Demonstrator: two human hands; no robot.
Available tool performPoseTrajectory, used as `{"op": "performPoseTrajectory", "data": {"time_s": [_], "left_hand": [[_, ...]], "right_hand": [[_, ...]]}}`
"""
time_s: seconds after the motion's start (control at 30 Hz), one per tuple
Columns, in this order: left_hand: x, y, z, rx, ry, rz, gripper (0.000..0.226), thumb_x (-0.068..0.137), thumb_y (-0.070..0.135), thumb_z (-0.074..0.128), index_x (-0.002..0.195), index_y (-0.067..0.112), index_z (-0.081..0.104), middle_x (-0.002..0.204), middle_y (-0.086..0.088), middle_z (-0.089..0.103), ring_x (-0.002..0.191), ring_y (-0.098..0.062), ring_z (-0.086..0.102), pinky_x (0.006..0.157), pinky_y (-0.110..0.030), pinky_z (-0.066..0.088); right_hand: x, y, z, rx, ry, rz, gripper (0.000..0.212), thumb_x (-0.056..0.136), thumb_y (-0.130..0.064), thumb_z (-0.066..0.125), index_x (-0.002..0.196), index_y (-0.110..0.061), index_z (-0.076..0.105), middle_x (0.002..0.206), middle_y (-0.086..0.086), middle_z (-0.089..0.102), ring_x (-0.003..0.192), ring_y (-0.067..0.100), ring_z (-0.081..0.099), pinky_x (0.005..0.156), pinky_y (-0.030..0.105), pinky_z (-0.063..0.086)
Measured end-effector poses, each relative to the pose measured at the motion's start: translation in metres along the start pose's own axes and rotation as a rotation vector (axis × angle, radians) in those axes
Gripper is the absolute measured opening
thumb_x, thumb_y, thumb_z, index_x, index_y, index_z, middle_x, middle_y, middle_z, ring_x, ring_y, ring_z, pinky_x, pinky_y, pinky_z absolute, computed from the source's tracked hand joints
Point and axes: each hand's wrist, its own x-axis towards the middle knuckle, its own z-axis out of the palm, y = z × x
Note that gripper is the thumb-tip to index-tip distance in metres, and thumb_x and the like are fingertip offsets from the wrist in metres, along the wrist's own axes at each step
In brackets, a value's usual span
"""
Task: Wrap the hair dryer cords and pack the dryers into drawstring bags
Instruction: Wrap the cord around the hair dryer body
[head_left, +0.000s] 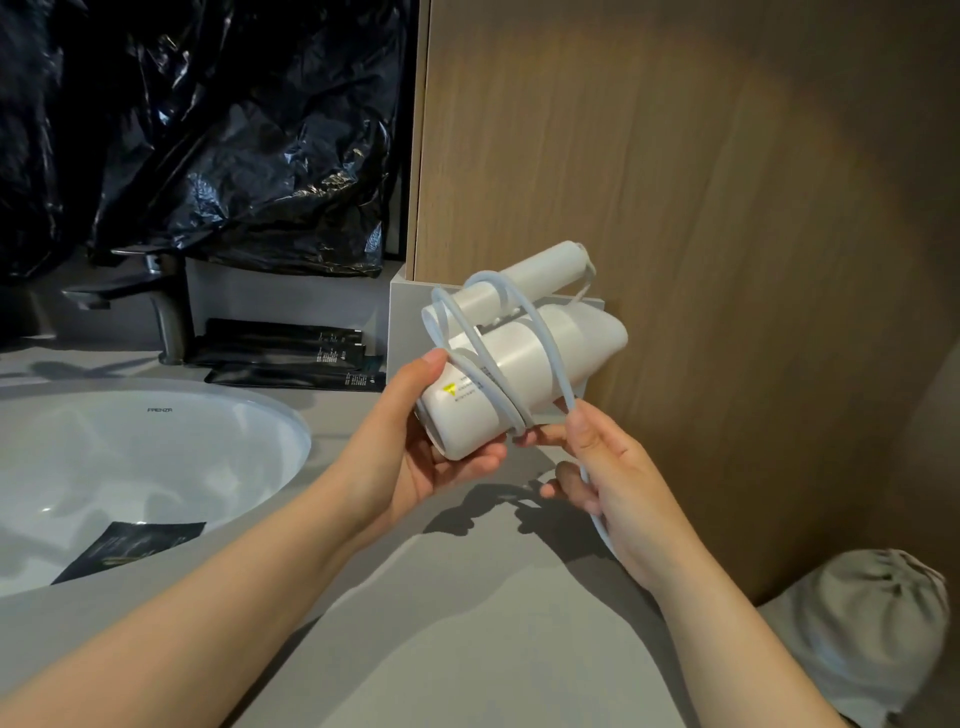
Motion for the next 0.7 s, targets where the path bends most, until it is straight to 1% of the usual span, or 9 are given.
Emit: {"op": "performPoseTrajectory", "data": {"time_s": [0.1,0.17,0.23,0.33,0.4,0.47,0.57,0.63,0.7], "left_hand": [[0.000,-0.001,0.000,-0.021,-0.046,-0.056,0.057,0.075,0.051,0.055,0.115,0.011,0.062,0.089,-0.023,0.070,0.075,-0.031,0.065,0.058,-0.031,0.060],[0.000,-0.002,0.002,-0.012,-0.059,-0.059,0.056,0.075,0.053,0.055,0.114,0.013,0.062,0.089,-0.022,0.070,0.077,-0.031,0.065,0.058,-0.031,0.061],[0.002,-0.002,0.004,0.046,-0.034,-0.024,0.056,0.078,0.054,0.055,0.118,0.016,0.059,0.098,-0.021,0.067,0.076,-0.028,0.066,0.058,-0.033,0.061],[0.006,-0.003,0.003,0.238,0.068,0.065,0.049,0.091,0.050,0.048,0.127,0.017,0.048,0.115,-0.020,0.062,0.080,-0.029,0.068,0.060,-0.037,0.060],[0.005,-0.005,0.002,0.403,0.086,0.175,0.040,0.094,0.046,0.048,0.122,0.017,0.047,0.115,-0.016,0.060,0.081,-0.024,0.071,0.060,-0.038,0.060],[0.001,-0.007,0.003,0.500,0.094,0.264,0.038,0.087,0.042,0.058,0.115,0.020,0.048,0.109,-0.007,0.060,0.080,-0.012,0.070,0.058,-0.034,0.060],[-0.004,-0.009,0.004,0.621,0.118,0.323,0.056,0.068,0.036,0.076,0.115,0.024,0.047,0.100,0.004,0.061,0.081,-0.002,0.067,0.056,-0.024,0.058],[-0.003,-0.011,0.005,0.666,0.150,0.351,0.057,0.069,0.024,0.082,0.115,0.025,0.048,0.097,0.005,0.062,0.080,-0.001,0.066,0.055,-0.021,0.056],[-0.001,-0.010,0.004,0.626,0.165,0.345,0.054,0.068,0.023,0.082,0.113,0.022,0.052,0.098,0.003,0.064,0.081,-0.003,0.067,0.056,-0.023,0.057]], "right_hand": [[-0.001,0.000,-0.003,0.123,-0.006,0.042,0.050,0.080,-0.047,0.050,0.125,-0.027,0.056,0.081,0.004,0.068,0.039,0.009,0.034,0.074,0.025,0.057],[-0.001,0.000,-0.004,0.170,0.012,0.061,0.050,0.079,-0.044,0.053,0.125,-0.025,0.056,0.061,0.008,0.049,0.039,0.009,0.035,0.073,0.022,0.056],[0.000,0.001,-0.004,0.162,0.038,0.063,0.048,0.080,-0.041,0.055,0.123,-0.022,0.058,0.050,0.003,0.038,0.040,0.010,0.037,0.072,0.022,0.056],[0.000,-0.001,-0.003,0.135,0.062,0.053,0.038,0.079,-0.040,0.055,0.115,-0.028,0.059,0.045,-0.005,0.039,0.040,0.010,0.036,0.071,0.022,0.057],[-0.001,-0.003,-0.002,0.140,0.080,0.046,0.033,0.077,-0.040,0.055,0.109,-0.033,0.058,0.044,-0.008,0.042,0.040,0.010,0.037,0.070,0.021,0.057],[-0.001,-0.004,-0.002,0.141,0.095,0.040,0.030,0.077,-0.041,0.054,0.106,-0.034,0.058,0.045,-0.008,0.044,0.041,0.010,0.038,0.067,0.019,0.056],[-0.001,-0.002,-0.003,0.116,0.097,0.034,0.032,0.079,-0.041,0.054,0.110,-0.033,0.059,0.047,-0.005,0.043,0.042,0.010,0.039,0.066,0.019,0.055],[-0.001,-0.001,-0.004,0.090,0.098,0.020,0.036,0.081,-0.041,0.054,0.114,-0.031,0.059,0.047,-0.005,0.043,0.043,0.010,0.039,0.067,0.019,0.055],[0.000,0.001,-0.005,0.070,0.108,0.005,0.043,0.081,-0.042,0.055,0.121,-0.027,0.059,0.048,-0.004,0.045,0.043,0.010,0.038,0.068,0.020,0.055]]}}
